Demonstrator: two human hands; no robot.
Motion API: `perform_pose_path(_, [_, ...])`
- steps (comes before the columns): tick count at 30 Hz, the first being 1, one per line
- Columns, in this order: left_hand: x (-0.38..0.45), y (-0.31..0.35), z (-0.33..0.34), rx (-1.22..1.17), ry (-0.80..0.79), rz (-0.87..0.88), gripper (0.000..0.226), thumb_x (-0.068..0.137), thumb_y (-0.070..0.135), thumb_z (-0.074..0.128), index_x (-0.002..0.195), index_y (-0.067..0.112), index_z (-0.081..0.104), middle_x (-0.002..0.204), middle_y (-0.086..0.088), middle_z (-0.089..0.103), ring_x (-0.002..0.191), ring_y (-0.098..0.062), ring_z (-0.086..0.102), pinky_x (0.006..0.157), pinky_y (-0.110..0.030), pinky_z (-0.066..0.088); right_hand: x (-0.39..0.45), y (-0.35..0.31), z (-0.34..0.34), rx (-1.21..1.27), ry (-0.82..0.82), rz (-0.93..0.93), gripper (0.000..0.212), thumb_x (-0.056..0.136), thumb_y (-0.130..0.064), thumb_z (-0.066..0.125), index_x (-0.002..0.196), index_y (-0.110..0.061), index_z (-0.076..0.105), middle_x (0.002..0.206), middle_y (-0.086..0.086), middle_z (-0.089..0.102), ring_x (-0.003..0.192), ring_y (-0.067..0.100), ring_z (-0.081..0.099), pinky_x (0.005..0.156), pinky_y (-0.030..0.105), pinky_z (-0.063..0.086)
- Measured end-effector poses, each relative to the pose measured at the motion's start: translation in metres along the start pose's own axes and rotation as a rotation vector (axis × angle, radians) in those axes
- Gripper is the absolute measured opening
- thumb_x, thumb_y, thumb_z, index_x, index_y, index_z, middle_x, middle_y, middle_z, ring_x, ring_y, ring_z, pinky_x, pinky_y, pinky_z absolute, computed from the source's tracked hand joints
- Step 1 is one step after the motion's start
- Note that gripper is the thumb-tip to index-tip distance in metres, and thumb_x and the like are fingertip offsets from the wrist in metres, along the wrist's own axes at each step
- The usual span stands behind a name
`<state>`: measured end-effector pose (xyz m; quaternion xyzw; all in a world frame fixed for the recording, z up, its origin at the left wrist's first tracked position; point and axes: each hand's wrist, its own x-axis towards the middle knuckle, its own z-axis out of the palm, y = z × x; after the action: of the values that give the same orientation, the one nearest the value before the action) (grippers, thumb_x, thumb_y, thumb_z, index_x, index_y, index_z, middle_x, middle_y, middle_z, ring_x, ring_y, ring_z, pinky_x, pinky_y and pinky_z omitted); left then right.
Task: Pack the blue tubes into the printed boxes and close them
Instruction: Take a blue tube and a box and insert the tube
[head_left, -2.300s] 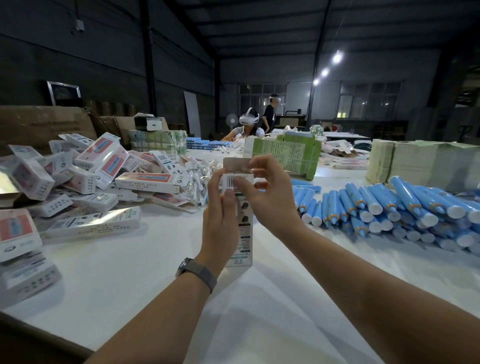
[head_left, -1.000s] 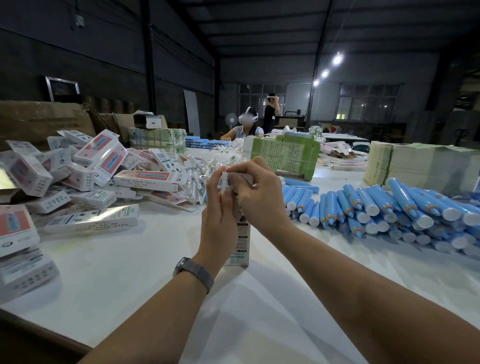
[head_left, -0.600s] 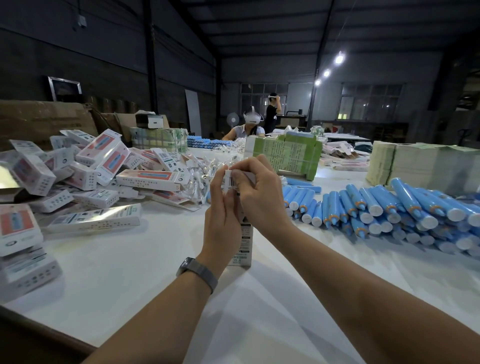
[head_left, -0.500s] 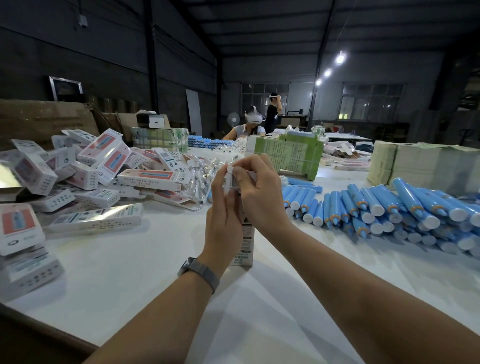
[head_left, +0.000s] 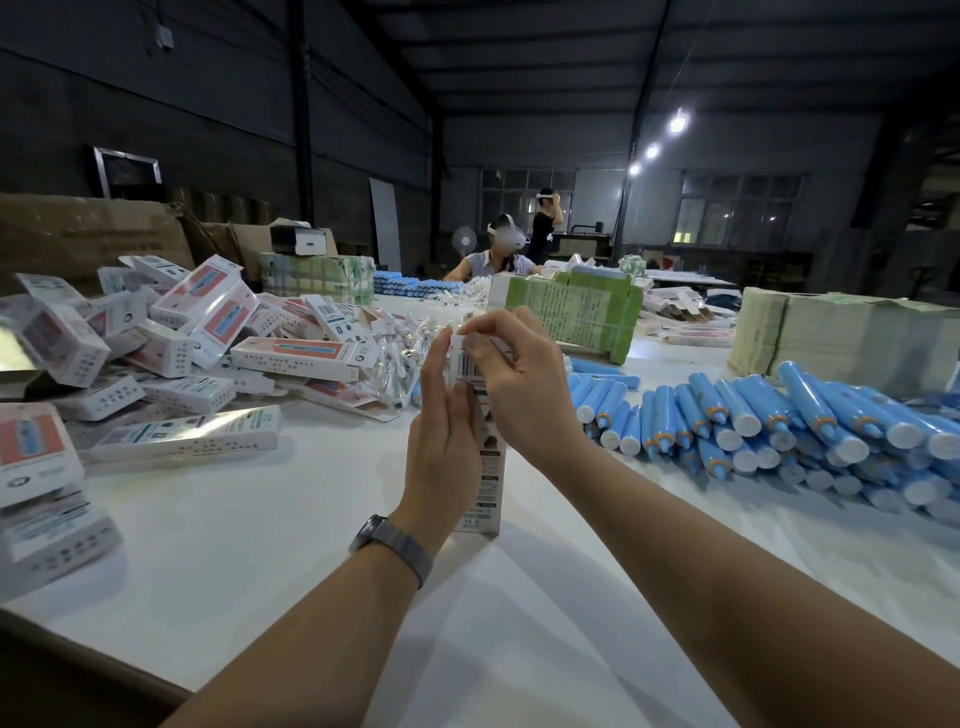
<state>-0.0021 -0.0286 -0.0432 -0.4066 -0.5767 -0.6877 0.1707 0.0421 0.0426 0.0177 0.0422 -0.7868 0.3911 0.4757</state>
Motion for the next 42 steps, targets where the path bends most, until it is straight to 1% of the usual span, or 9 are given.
perform_pose_path(5, [0.000, -0.002, -0.002, -0.003, 0.018, 0.003, 0.046, 0.103, 0.043, 0.026, 0.130, 0.080, 0.021, 0.123, 0.029, 0.063, 0.103, 0.001, 0.066, 0.075, -0.019, 0.056, 0.003, -0.005, -0.005, 0.058, -0.081, 0.046, 0.019, 0.095, -0.010, 0.060, 0.085, -0.024, 0.067, 0.091, 0.000, 0.052, 0.085, 0.003, 0.053, 0.080, 0.021, 0.045])
perform_pose_path(8, [-0.001, -0.001, -0.002, 0.020, 0.012, 0.010, 0.044, 0.104, 0.042, 0.025, 0.131, 0.077, 0.021, 0.117, 0.039, 0.061, 0.100, -0.005, 0.070, 0.076, -0.028, 0.060, 0.007, -0.006, -0.011, 0.080, -0.137, 0.076, 0.020, 0.096, -0.011, 0.060, 0.085, -0.025, 0.068, 0.090, -0.003, 0.049, 0.085, 0.002, 0.053, 0.084, 0.027, 0.048])
perform_pose_path(14, [-0.001, -0.012, -0.002, -0.014, 0.016, 0.026, 0.040, 0.105, 0.034, 0.028, 0.144, 0.042, 0.028, 0.093, 0.027, 0.067, 0.080, -0.007, 0.068, 0.065, -0.024, 0.057, 0.008, -0.008, -0.015, 0.121, -0.175, 0.107, 0.014, 0.095, -0.009, 0.061, 0.090, -0.016, 0.072, 0.090, -0.003, 0.048, 0.085, 0.001, 0.052, 0.086, 0.025, 0.047])
perform_pose_path(16, [-0.001, -0.011, -0.003, -0.012, 0.035, 0.039, 0.039, 0.104, 0.033, 0.029, 0.141, 0.046, 0.032, 0.083, 0.018, 0.065, 0.075, -0.006, 0.065, 0.064, -0.024, 0.054, 0.012, -0.009, -0.020, 0.128, -0.228, 0.130, 0.014, 0.095, -0.008, 0.061, 0.090, -0.015, 0.073, 0.094, 0.004, 0.050, 0.094, 0.012, 0.057, 0.092, 0.032, 0.050])
perform_pose_path(20, [-0.001, -0.006, -0.004, -0.011, 0.017, 0.025, 0.037, 0.103, 0.039, 0.029, 0.126, 0.067, 0.034, 0.098, 0.015, 0.067, 0.083, -0.018, 0.069, 0.070, -0.048, 0.060, 0.021, -0.010, -0.035, 0.109, -0.344, 0.173, 0.023, 0.097, -0.007, 0.054, 0.089, -0.017, 0.073, 0.095, 0.007, 0.055, 0.101, 0.033, 0.063, 0.084, 0.049, 0.058])
perform_pose_path(27, [-0.001, -0.008, -0.003, -0.022, 0.008, 0.039, 0.035, 0.103, 0.041, 0.028, 0.123, 0.069, 0.033, 0.099, 0.022, 0.066, 0.083, -0.012, 0.068, 0.068, -0.034, 0.059, 0.010, 0.002, -0.028, 0.141, -0.200, 0.108, 0.018, 0.094, -0.010, 0.063, 0.083, -0.022, 0.057, 0.097, 0.019, 0.063, 0.083, 0.046, 0.065, 0.072, 0.061, 0.053])
perform_pose_path(33, [0.002, -0.010, -0.004, -0.061, 0.017, 0.048, 0.030, 0.101, 0.045, 0.032, 0.122, 0.065, 0.037, 0.099, 0.013, 0.069, 0.081, -0.016, 0.070, 0.065, -0.037, 0.059, 0.000, 0.009, -0.024, 0.184, -0.139, 0.056, 0.018, 0.092, -0.009, 0.066, 0.093, -0.023, 0.055, 0.103, 0.011, 0.063, 0.089, 0.039, 0.064, 0.079, 0.054, 0.055])
perform_pose_path(38, [0.002, -0.010, -0.004, -0.090, 0.021, 0.056, 0.030, 0.100, 0.046, 0.034, 0.125, 0.062, 0.038, 0.106, 0.016, 0.068, 0.085, -0.019, 0.071, 0.068, -0.040, 0.060, -0.008, 0.014, -0.022, 0.191, -0.088, 0.001, 0.023, 0.089, -0.006, 0.071, 0.090, -0.024, 0.057, 0.104, 0.007, 0.068, 0.092, 0.019, 0.067, 0.077, 0.028, 0.056])
perform_pose_path(42, [0.000, -0.010, -0.004, -0.056, 0.027, 0.038, 0.032, 0.102, 0.043, 0.033, 0.127, 0.062, 0.037, 0.103, 0.013, 0.069, 0.083, -0.021, 0.071, 0.068, -0.046, 0.060, -0.005, 0.014, -0.024, 0.212, -0.092, 0.026, 0.020, 0.088, -0.005, 0.072, 0.087, -0.021, 0.059, 0.105, 0.009, 0.069, 0.093, 0.027, 0.070, 0.078, 0.041, 0.059])
